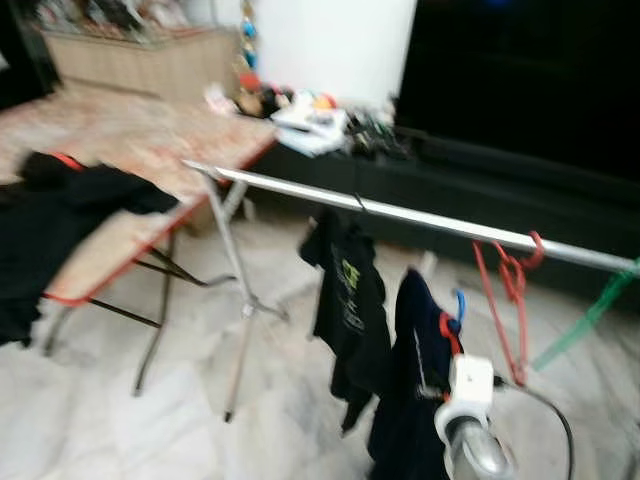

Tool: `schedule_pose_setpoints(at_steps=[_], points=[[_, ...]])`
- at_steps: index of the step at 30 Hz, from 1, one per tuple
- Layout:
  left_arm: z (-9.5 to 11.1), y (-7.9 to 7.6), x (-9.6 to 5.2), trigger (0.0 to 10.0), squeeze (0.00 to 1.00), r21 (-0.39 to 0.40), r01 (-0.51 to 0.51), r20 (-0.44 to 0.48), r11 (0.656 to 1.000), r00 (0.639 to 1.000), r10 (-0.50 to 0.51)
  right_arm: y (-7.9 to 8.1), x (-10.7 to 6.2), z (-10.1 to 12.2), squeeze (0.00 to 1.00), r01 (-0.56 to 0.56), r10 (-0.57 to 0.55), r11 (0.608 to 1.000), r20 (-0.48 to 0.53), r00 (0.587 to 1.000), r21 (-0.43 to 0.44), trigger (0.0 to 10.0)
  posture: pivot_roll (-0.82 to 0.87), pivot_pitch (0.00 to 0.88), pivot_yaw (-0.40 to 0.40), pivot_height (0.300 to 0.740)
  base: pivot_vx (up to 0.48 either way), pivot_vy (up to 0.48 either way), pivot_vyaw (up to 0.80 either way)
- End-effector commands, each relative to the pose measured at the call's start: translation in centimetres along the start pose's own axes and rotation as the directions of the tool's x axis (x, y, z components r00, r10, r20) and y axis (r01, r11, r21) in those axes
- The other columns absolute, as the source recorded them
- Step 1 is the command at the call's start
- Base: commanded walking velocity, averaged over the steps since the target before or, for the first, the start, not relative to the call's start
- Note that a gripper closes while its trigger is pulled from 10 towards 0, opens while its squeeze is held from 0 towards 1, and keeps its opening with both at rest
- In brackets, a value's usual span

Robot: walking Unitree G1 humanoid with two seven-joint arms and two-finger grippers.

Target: Hang hanger

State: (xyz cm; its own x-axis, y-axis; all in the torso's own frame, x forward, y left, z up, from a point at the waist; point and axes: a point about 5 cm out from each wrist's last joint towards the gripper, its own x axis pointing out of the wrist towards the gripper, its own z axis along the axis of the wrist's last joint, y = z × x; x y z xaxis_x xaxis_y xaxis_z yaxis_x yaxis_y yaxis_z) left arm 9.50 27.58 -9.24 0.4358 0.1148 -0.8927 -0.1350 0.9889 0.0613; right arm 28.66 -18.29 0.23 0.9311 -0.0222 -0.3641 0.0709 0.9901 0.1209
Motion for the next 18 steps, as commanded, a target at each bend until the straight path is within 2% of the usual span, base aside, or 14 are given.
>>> schedule_pose_setpoints(at_steps=[1, 13, 18], points=[[0.83, 0.07, 0.12, 10.0, 0.00, 0.011, -0.003, 0.025, 1.000, 1.000, 0.002, 0.09, 0.24, 0.80, 0.00, 0.002, -0.002, 1.000, 0.031, 1.000, 0.008, 10.0, 0.16, 0.000, -0.077, 0.740, -0.315, 0.000, 0.00], [0.88, -0.10, 0.18, 10.0, 0.00, 0.003, -0.003, 0.025, 1.000, 1.000, 0.003, 0.15, 0.05, 0.11, 0.00, 0.011, -0.011, 1.000, 0.001, 1.000, 0.022, 10.0, 0.16, 0.000, -0.080, 0.740, -0.316, 0.000, 0.00], [0.98, -0.15, 0.21, 10.0, 0.00, 0.001, -0.007, 0.030, 1.000, 1.000, 0.007, 0.18, 0.08, -0.01, 0.00, 0.015, -0.014, 1.000, -0.011, 1.000, 0.025, 10.0, 0.16, 0.000, -0.083, 0.740, -0.226, 0.000, -0.65]])
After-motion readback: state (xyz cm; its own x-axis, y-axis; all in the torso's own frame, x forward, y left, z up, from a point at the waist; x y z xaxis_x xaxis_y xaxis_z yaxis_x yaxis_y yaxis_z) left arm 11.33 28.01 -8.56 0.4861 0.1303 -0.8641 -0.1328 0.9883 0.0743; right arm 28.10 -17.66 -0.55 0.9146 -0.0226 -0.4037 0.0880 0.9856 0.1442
